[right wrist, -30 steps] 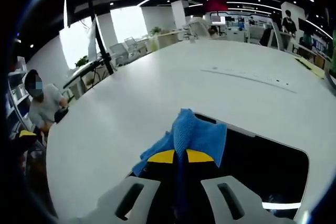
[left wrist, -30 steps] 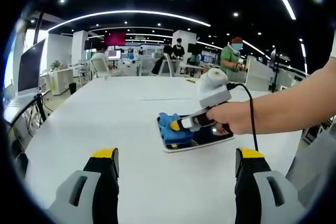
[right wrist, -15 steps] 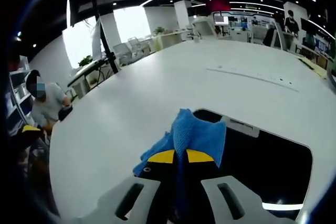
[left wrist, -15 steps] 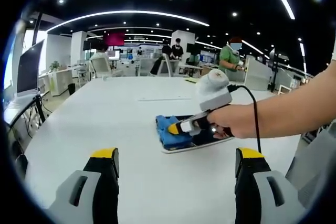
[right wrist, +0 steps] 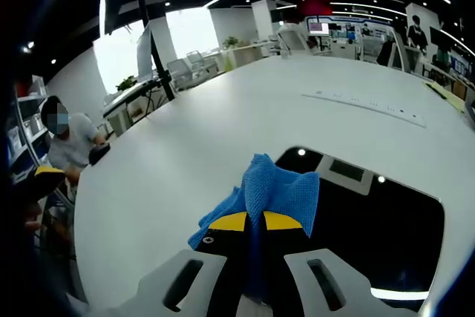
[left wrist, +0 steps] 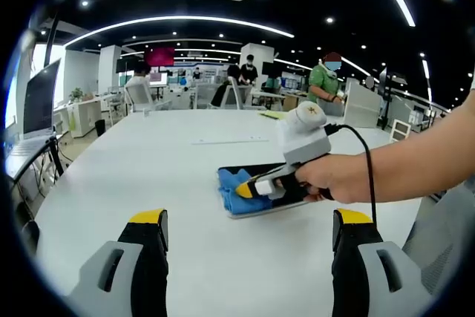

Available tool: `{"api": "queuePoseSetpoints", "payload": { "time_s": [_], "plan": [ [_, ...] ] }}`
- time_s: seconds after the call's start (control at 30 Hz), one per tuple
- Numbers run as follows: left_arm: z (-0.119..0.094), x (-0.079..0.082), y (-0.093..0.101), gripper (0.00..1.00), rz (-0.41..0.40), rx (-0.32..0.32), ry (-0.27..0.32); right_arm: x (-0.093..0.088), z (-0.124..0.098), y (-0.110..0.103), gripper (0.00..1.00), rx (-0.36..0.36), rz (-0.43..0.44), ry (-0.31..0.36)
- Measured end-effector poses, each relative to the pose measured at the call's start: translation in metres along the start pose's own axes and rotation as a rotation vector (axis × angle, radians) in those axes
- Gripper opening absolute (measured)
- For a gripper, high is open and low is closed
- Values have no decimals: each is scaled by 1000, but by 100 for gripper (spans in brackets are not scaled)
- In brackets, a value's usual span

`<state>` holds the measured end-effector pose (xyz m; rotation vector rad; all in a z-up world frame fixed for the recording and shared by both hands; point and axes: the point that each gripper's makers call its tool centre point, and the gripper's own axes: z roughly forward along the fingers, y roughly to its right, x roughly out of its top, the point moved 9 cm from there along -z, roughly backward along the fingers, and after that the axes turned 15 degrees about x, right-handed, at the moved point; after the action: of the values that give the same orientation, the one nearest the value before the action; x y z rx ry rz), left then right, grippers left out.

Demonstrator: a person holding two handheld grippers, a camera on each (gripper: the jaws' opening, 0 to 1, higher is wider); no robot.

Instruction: Wipe the mirror surface with the cleaning cloth until all visible marks leave the cleaned area.

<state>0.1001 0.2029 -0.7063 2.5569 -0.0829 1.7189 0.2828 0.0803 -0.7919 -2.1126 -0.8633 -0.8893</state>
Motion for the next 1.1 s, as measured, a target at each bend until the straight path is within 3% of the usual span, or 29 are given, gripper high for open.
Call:
{"api": "queuePoseSetpoints", "payload": {
  "time_s": [1.1],
  "plan": [
    [-1,4,2,92,8,-5,10,-8,-11,-14,1,6,-4,17]
  ]
}}
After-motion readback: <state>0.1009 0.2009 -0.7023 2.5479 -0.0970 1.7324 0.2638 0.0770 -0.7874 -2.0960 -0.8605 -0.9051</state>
